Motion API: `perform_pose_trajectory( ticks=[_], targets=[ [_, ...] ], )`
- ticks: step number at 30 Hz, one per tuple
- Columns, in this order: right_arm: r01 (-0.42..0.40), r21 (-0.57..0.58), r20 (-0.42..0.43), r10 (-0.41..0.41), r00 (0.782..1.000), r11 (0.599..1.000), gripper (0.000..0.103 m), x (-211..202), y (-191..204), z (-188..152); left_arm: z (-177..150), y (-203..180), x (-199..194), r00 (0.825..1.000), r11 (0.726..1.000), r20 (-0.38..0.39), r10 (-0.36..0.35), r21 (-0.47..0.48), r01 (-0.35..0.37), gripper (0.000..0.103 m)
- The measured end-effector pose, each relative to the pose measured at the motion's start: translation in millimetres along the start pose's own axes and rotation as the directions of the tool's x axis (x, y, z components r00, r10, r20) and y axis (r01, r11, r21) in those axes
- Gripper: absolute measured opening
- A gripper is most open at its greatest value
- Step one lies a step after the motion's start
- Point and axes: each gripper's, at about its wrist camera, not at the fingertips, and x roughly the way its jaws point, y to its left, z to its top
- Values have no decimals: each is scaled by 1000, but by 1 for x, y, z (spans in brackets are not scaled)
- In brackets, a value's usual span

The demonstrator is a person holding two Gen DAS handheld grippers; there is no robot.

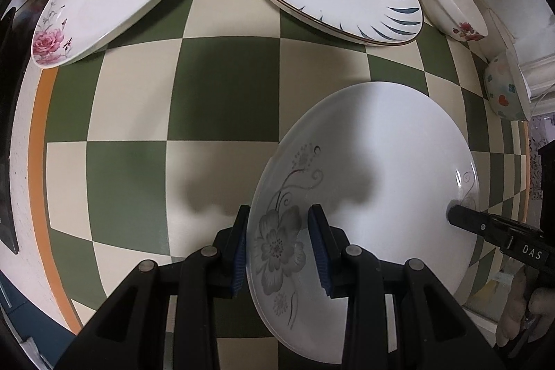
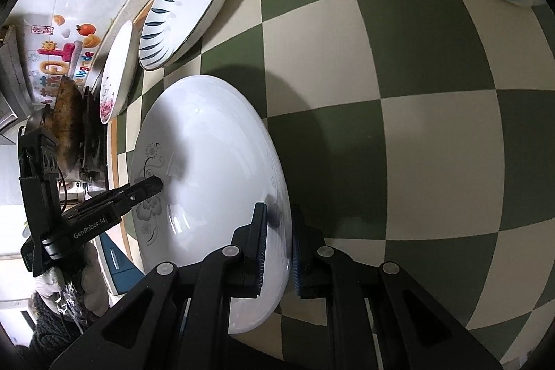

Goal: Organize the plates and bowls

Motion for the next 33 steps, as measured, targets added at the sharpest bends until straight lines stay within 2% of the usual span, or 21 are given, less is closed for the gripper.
perform_pose_trajectory(
  ticks=[6,8,11,13,16,18,20,23,25,28,33],
  targets=[
    [6,-6,-17,-7,1000,1000,15,3,0,3,2,7,0,1000,1000,-16,3,-27,-3,31],
    [10,-19,-44,-11,999,1000,15,5,1,5,3,13,-10,1000,999,3,17,-40,-17,31],
    [35,-6,-19,-35,999,999,15,-13,2,10,4,35,-50,995,995,92,38,-100,-29,31],
    [70,-21,33,-69,997,997,16,-43,15,14,6,65,-86,984,984,169,66,-172,-36,31],
    [79,-114,118,-66,991,990,28,-75,56,21,16,113,-118,967,962,236,98,-269,-31,38],
    [48,-167,149,-23,989,985,46,-81,92,32,29,144,-120,963,950,242,115,-311,-35,38],
    [7,-225,171,32,985,974,48,-68,134,52,44,176,-114,965,931,233,117,-363,-25,38],
    [23,-280,187,31,982,960,48,-35,182,88,61,213,-102,968,912,224,115,-411,-13,38],
    [-6,-291,162,55,985,957,48,-9,207,115,68,223,-95,968,904,221,122,-427,-17,38],
    [11,-319,147,38,988,948,48,34,249,158,81,244,-82,970,894,216,110,-449,-2,38],
    [79,-353,127,-36,991,932,48,86,282,205,92,251,-65,975,895,201,93,-446,7,38]
  ],
)
